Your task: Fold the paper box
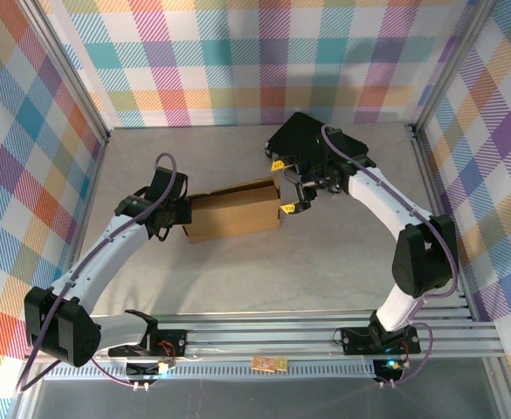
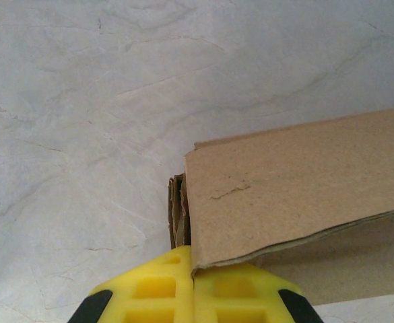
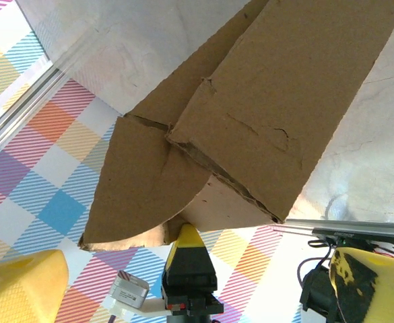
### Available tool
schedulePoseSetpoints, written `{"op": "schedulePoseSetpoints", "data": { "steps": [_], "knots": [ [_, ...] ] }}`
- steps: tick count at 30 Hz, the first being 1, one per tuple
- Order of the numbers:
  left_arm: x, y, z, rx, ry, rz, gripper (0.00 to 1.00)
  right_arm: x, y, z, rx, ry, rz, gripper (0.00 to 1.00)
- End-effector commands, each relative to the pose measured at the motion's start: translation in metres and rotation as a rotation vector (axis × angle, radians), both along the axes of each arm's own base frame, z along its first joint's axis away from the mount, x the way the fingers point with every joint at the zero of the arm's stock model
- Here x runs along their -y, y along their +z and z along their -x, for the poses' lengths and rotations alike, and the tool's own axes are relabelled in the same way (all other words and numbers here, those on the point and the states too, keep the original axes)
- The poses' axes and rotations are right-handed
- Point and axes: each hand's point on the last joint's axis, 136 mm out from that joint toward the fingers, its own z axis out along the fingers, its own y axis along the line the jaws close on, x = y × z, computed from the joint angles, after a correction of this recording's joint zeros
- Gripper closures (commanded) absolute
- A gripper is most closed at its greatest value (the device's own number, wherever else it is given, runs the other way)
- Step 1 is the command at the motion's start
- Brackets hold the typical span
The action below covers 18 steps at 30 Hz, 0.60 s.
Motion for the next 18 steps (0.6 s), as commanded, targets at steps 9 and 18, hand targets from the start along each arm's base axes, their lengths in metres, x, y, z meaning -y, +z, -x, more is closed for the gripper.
{"op": "schedulePoseSetpoints", "data": {
  "steps": [9,18],
  "knots": [
    [-0.003,-0.026,0.028,-0.149,-0.026,-0.048,1.0,-0.014,-0.01,-0.009,-0.021,0.031,-0.024,0.06],
    [-0.001,-0.027,0.027,-0.148,-0.029,-0.041,1.0,-0.015,-0.029,-0.005,-0.03,0.038,-0.007,0.19]
  ]
}}
